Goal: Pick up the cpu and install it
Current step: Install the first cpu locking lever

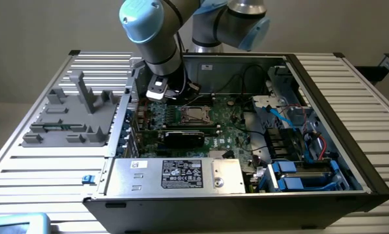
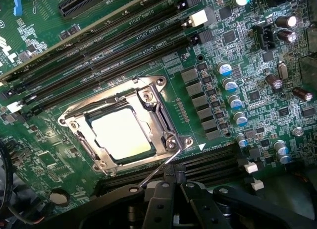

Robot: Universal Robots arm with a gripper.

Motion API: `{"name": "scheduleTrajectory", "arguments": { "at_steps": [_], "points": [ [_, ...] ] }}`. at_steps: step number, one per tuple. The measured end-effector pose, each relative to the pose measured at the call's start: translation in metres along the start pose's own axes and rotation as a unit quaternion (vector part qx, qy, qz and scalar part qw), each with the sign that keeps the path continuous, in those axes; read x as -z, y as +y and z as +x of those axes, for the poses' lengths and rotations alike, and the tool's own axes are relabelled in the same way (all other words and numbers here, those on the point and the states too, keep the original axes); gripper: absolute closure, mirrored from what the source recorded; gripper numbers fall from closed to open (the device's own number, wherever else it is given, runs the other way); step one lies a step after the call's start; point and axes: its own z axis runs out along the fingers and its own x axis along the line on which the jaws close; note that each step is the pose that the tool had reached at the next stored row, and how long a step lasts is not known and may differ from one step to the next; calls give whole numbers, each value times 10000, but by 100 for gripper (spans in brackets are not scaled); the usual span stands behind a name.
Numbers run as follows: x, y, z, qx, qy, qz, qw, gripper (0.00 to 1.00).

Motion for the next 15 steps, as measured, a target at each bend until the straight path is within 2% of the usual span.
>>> {"name": "scheduleTrajectory", "arguments": {
  "at_steps": [6, 11, 15],
  "points": [
    [-5, 1, 0, -31, 1, 21, 10000, 89],
    [-5, 1, 0, -146, 40, 5, 9999, 89],
    [-3, 2, -1, -212, 30, -14, 9998, 89]
  ]
}}
